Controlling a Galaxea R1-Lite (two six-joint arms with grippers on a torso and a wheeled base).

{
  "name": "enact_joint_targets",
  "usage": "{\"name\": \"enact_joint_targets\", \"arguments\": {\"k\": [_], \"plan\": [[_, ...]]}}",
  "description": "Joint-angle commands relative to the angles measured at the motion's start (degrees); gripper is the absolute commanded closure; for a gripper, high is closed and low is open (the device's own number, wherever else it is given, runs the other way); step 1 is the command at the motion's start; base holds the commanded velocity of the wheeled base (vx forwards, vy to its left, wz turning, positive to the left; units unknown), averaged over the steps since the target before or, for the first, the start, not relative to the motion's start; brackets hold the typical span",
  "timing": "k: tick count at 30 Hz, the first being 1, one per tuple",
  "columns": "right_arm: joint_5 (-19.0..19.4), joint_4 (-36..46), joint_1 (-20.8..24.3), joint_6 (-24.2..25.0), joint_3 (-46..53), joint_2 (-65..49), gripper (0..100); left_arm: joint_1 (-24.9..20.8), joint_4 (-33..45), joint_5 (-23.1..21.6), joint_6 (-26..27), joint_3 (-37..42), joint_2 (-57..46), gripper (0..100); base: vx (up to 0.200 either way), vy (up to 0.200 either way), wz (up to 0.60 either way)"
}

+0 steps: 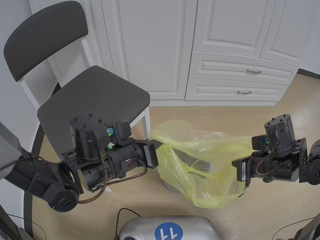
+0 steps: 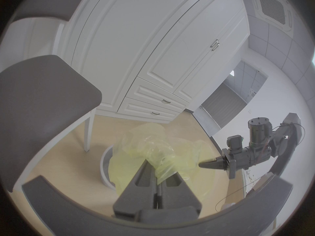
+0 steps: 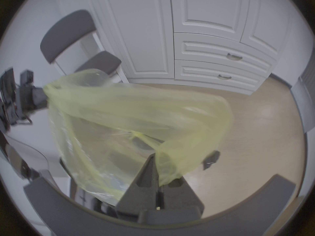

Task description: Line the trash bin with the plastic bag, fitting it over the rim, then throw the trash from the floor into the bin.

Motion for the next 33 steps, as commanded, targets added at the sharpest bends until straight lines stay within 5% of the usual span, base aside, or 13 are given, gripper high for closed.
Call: {"name": "enact_joint_targets", "arguments": {"k": [1, 12, 33], "plan": [[2.85, -3.11, 1.53, 4.7, -2.71, 5.02, 100, -0.18, -0.78, 0.38, -1.59, -5.28, 7.54, 100, 0.0, 0.0, 0.0], [9.44, -24.9, 1.01, 17.09, -2.62, 20.66, 100, 0.96, -5.26, 0.64, -3.7, -5.98, 10.7, 100, 0.0, 0.0, 0.0], [10.14, -36.77, -2.69, 17.35, -1.83, 30.51, 100, 5.88, -10.18, -0.15, -9.85, -13.98, 23.89, 100, 0.0, 0.0, 0.0]]}}
